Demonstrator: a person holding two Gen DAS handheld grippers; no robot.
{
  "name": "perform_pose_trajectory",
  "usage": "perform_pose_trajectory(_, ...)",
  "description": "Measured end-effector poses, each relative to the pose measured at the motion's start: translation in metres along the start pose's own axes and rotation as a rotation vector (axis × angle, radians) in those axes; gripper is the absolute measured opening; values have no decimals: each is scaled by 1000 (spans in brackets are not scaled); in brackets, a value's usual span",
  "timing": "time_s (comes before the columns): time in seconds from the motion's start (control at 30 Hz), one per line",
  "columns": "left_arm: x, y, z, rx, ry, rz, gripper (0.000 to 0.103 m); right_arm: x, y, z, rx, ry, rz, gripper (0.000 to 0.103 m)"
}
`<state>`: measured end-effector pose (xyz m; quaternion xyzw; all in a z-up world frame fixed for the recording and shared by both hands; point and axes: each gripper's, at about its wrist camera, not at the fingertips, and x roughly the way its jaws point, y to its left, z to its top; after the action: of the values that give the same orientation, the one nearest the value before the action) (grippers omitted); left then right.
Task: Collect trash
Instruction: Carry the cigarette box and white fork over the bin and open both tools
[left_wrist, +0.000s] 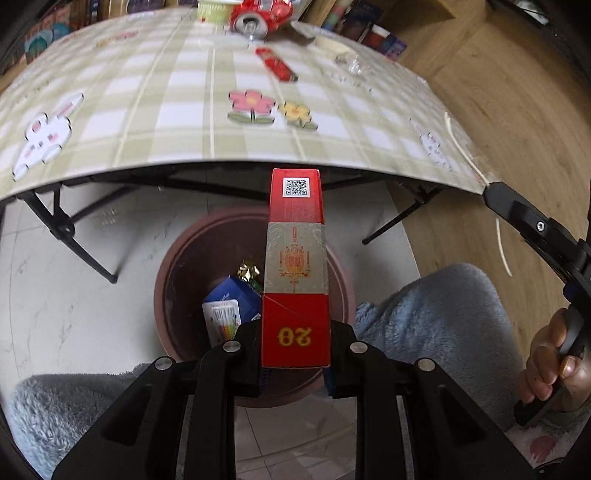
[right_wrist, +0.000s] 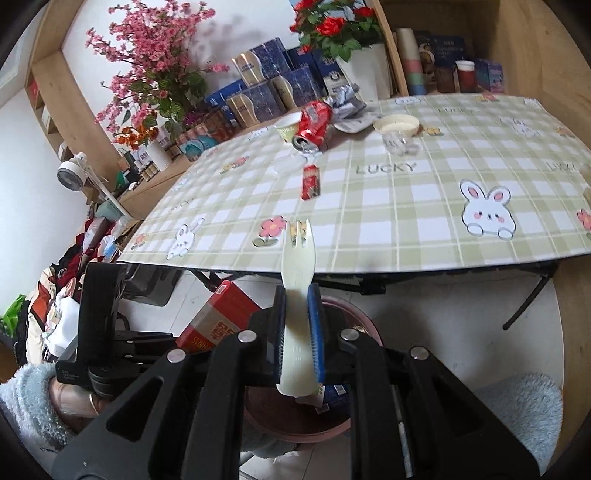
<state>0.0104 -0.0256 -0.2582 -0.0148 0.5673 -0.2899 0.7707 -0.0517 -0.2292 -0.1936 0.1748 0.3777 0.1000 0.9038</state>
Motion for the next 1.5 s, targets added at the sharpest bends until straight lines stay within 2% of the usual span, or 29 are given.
perform_pose_trajectory(0.13, 11, 2, 2, -8, 18, 5, 22, 4, -7, -3, 23, 11, -7, 16)
perform_pose_trajectory(0.17, 11, 2, 2, -13, 13, 8, 25, 5, -8, -3, 25, 14, -7, 16)
perform_pose_trajectory(0.2, 10, 3, 3, -20, 6, 7, 30, 6, -9, -4, 25, 17, -7, 16)
perform_pose_trajectory(0.27, 3, 2, 3, -36, -26, 17, 57, 10, -9, -6, 25, 27, -6, 16)
perform_pose_trajectory(0.43, -25, 12, 1, -85, -160, 97, 76, 21, -5, -13, 16, 67, 8, 16)
perform_pose_trajectory(0.5, -40, 17, -2, -112, -224, 148, 81, 28, -2, -17, 7, 92, 15, 16)
perform_pose_trajectory(0.53, -53, 20, -5, -135, -274, 189, 89, 30, 0, -19, 3, 102, 17, 16)
perform_pose_trajectory(0.57, -61, 22, -7, -153, -308, 226, 92, 34, 2, -20, -3, 114, 20, 16)
perform_pose_trajectory(0.67, -86, 28, -14, -203, -403, 326, 96, 45, 10, -25, -28, 151, 26, 16)
perform_pose_trajectory(0.77, -101, 33, -18, -243, -456, 375, 97, 54, 17, -29, -57, 177, 28, 16)
perform_pose_trajectory(1.1, -96, 37, -19, -249, -434, 404, 97, 62, 31, -33, -128, 189, 36, 16)
perform_pose_trajectory(1.2, -95, 37, -19, -257, -430, 406, 97, 62, 30, -34, -123, 192, 31, 30)
perform_pose_trajectory(1.3, -93, 37, -19, -255, -426, 408, 97, 60, 28, -32, -114, 177, 13, 49)
perform_pose_trajectory(1.37, -93, 35, -19, -250, -424, 410, 97, 56, 24, -30, -103, 151, -15, 68)
perform_pose_trajectory(1.5, -93, 32, -18, -240, -424, 414, 97, 48, 16, -25, -73, 111, -59, 88)
